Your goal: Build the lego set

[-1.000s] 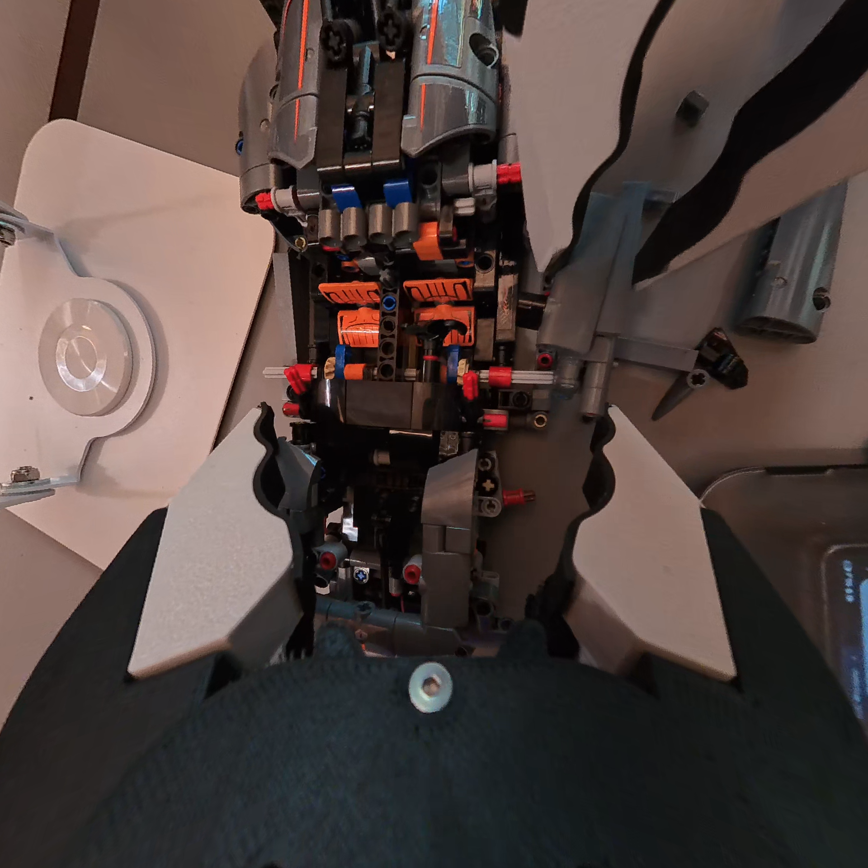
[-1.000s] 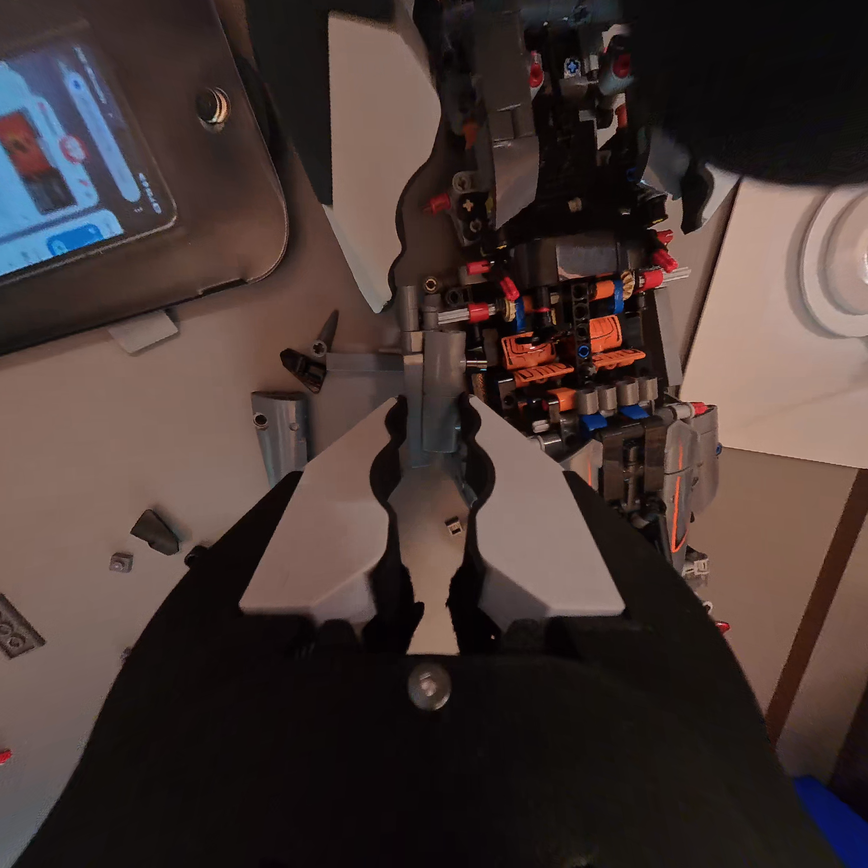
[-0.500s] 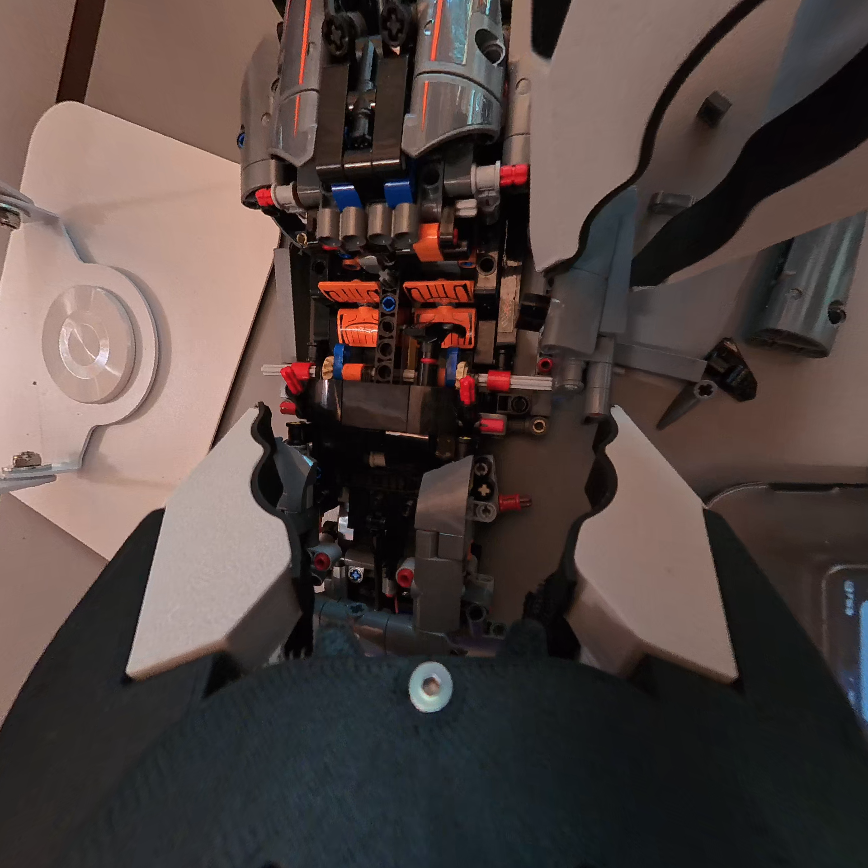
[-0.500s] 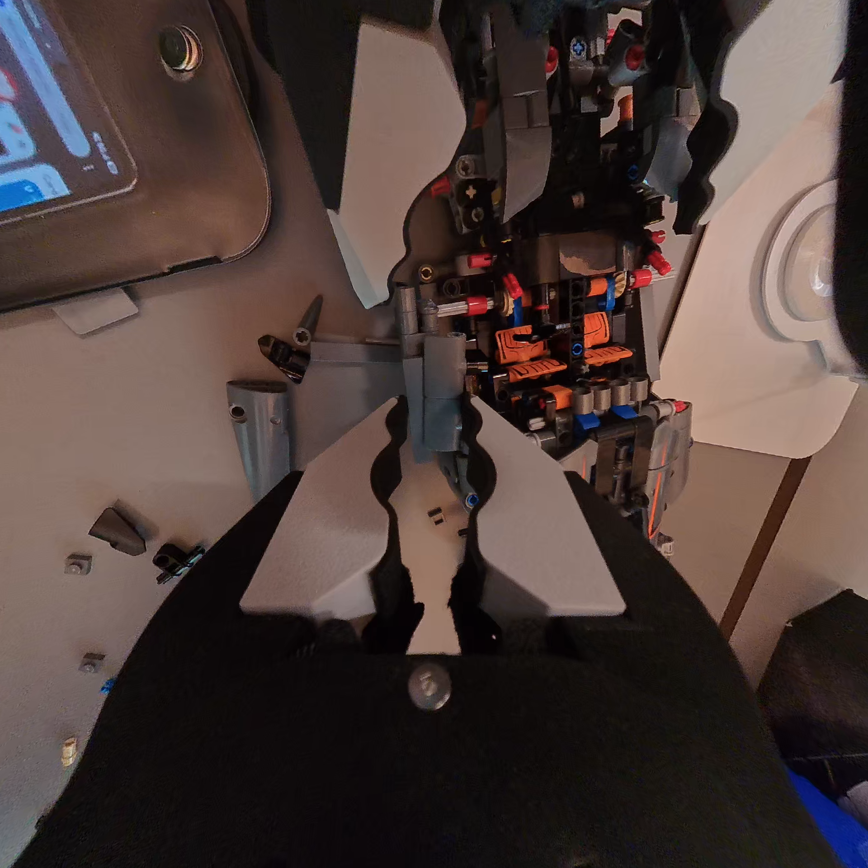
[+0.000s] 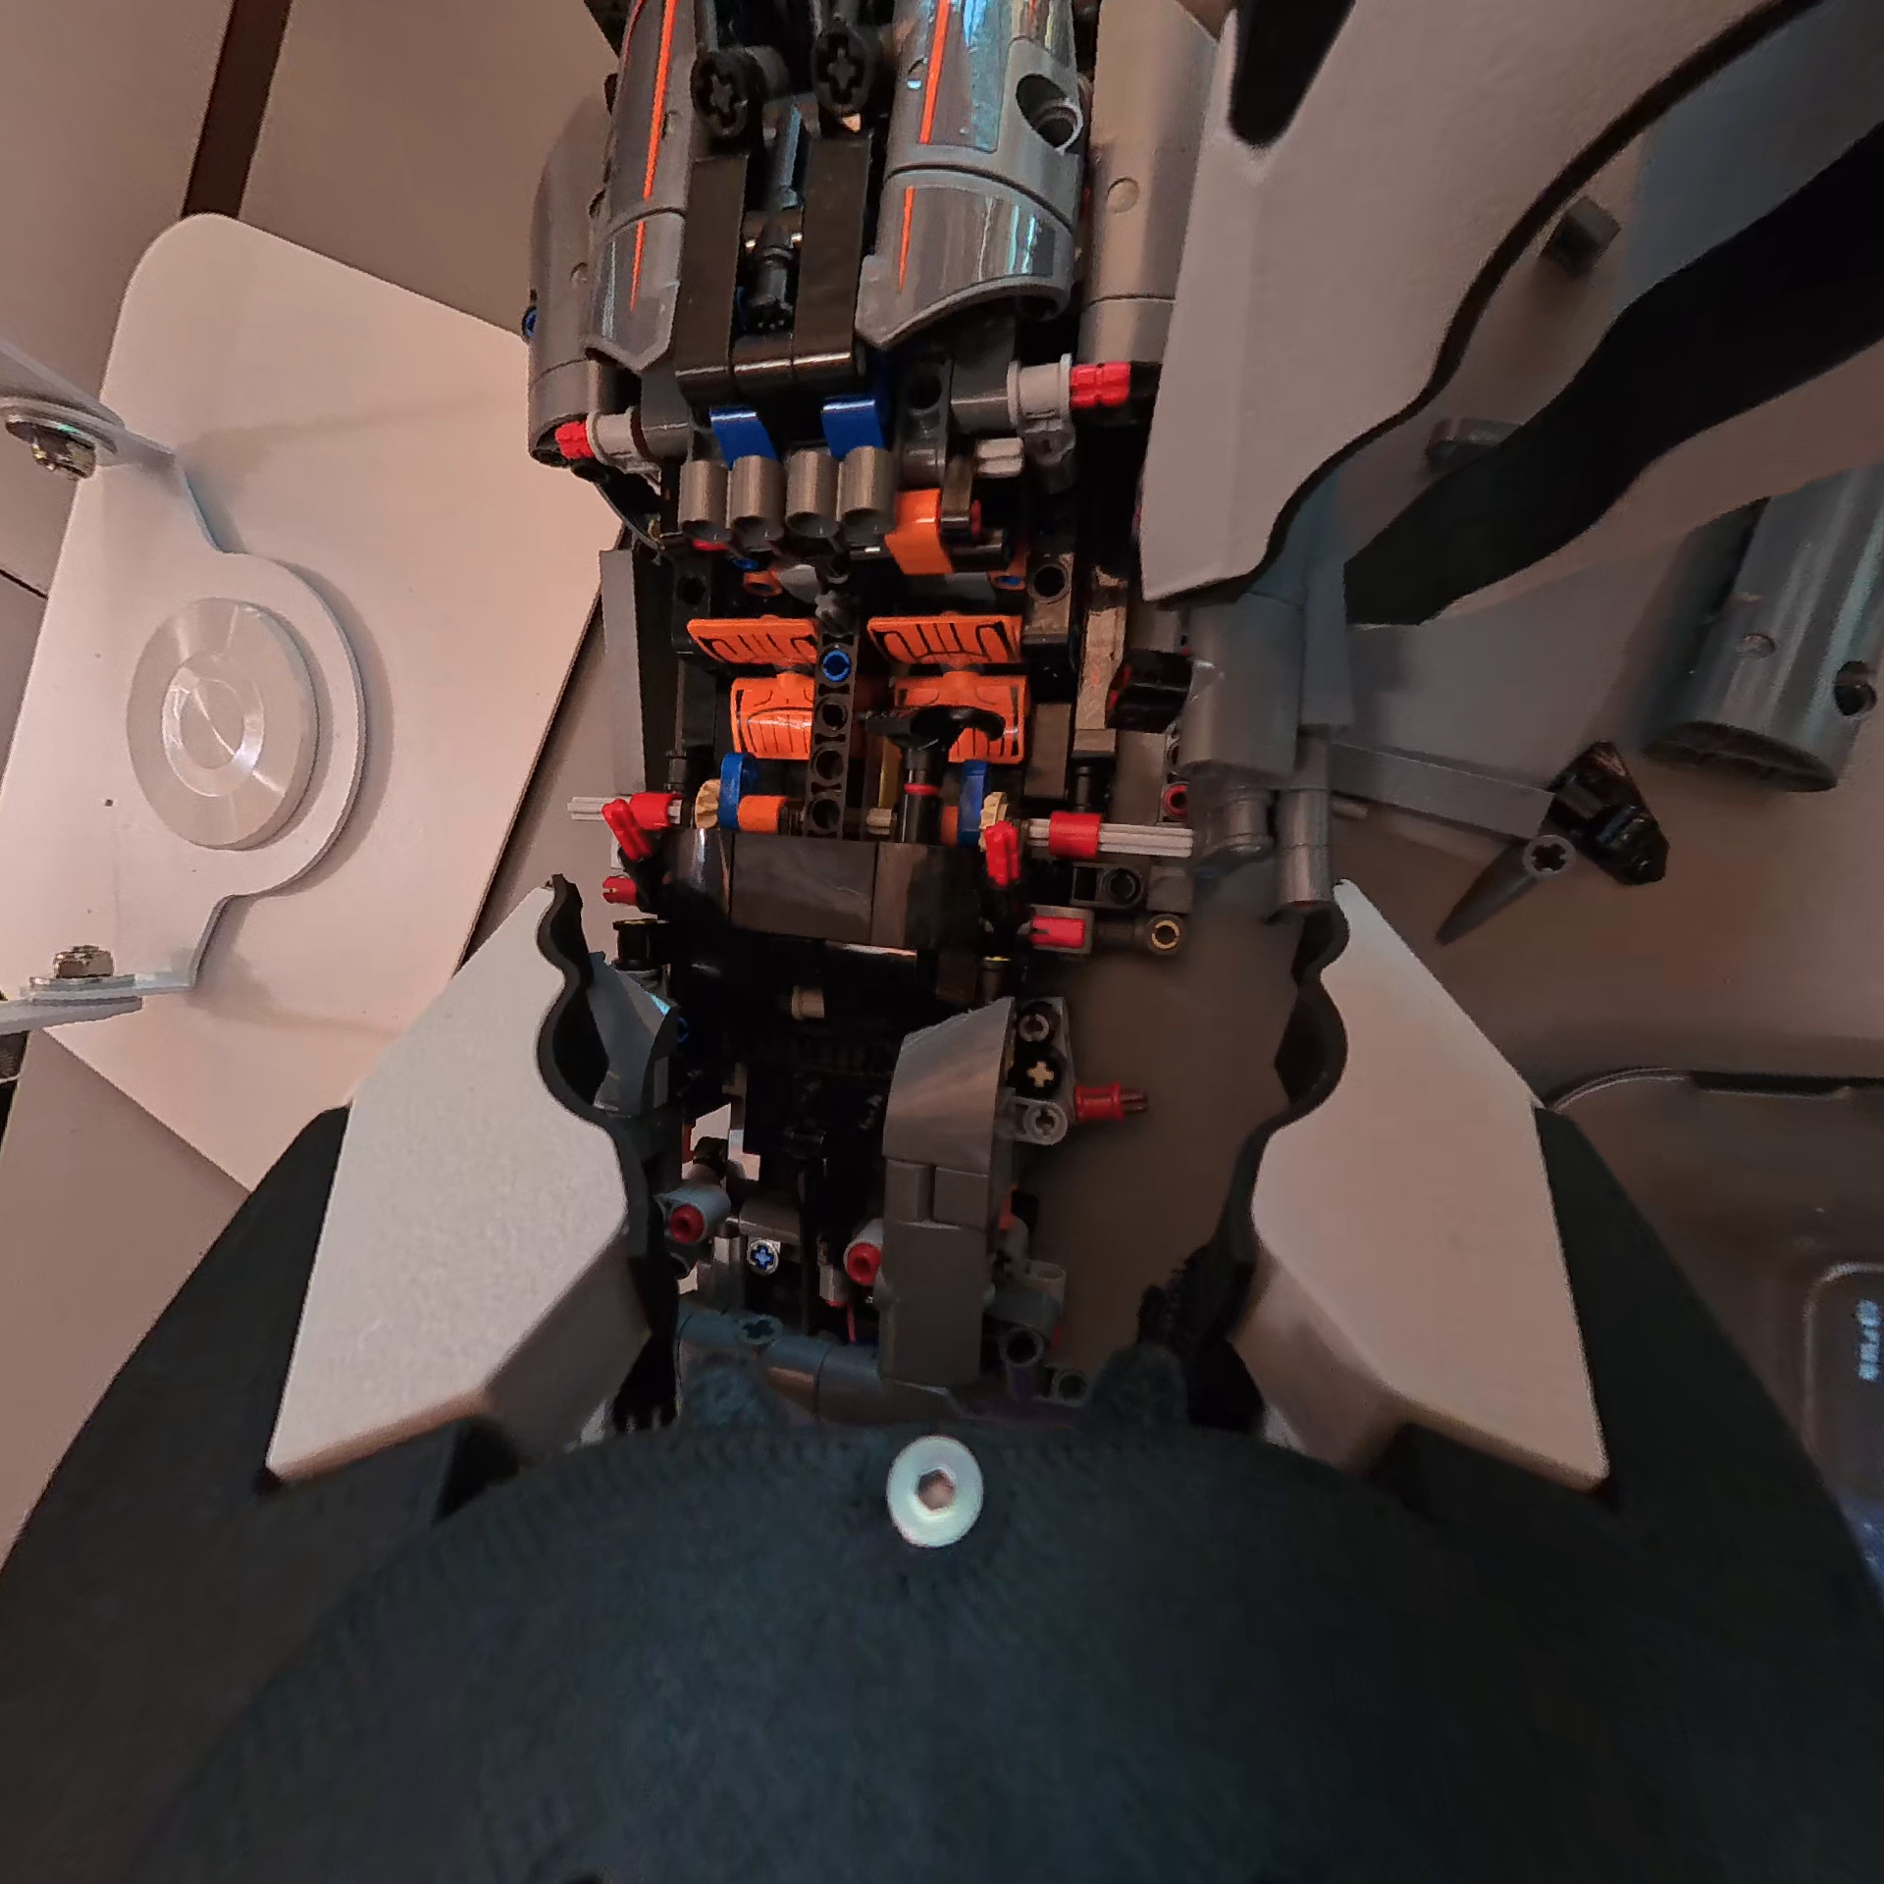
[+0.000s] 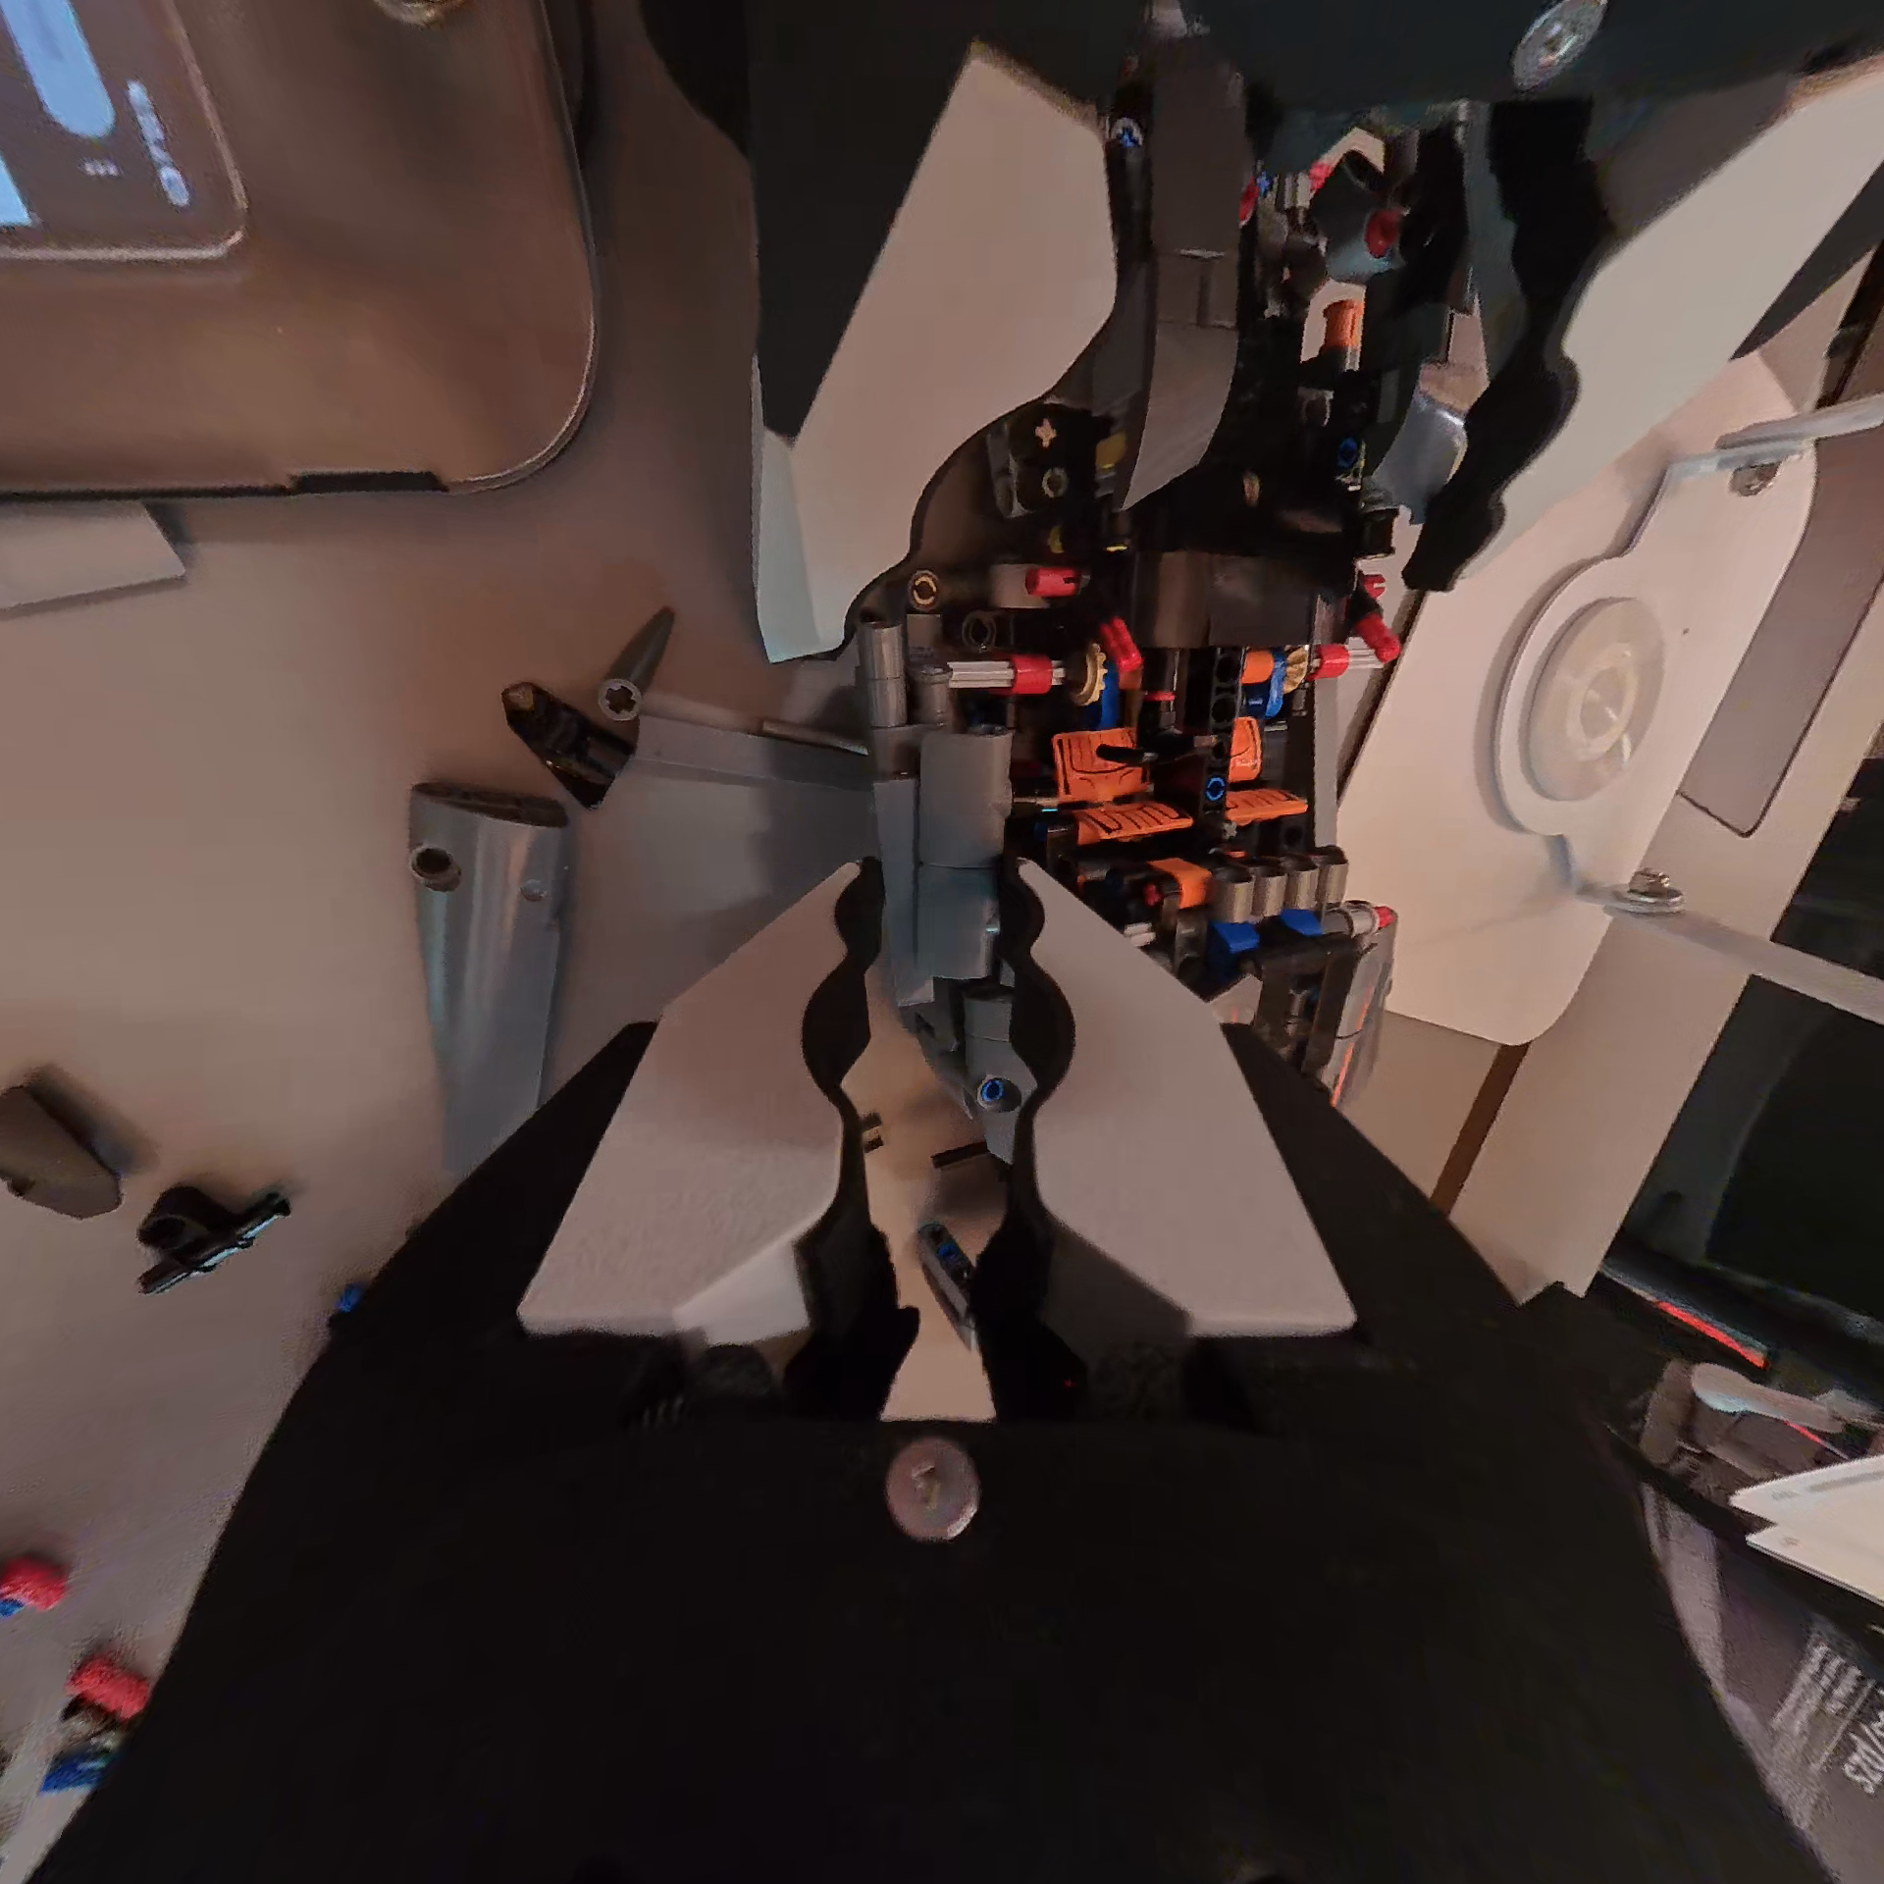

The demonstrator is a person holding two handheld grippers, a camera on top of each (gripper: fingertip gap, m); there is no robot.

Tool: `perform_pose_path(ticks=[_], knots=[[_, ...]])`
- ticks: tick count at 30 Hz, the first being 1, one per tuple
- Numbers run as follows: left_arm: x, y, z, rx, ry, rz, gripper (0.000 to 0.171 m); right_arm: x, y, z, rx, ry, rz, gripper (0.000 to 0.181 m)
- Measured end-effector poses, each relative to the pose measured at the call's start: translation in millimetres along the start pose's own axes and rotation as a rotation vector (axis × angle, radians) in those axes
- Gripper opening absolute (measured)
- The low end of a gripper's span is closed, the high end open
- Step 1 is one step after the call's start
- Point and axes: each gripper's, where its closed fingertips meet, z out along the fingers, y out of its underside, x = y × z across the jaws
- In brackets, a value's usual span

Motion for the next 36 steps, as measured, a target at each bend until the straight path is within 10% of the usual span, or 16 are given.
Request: perform_pose_path(ticks=[36], knots=[[-3.3, 7.9, -7.4, 0.028, 0.012, 0.026, 0.126, 8.0, -8.7, 4.1, 0.009, 0.305, -0.233, 0.02]])
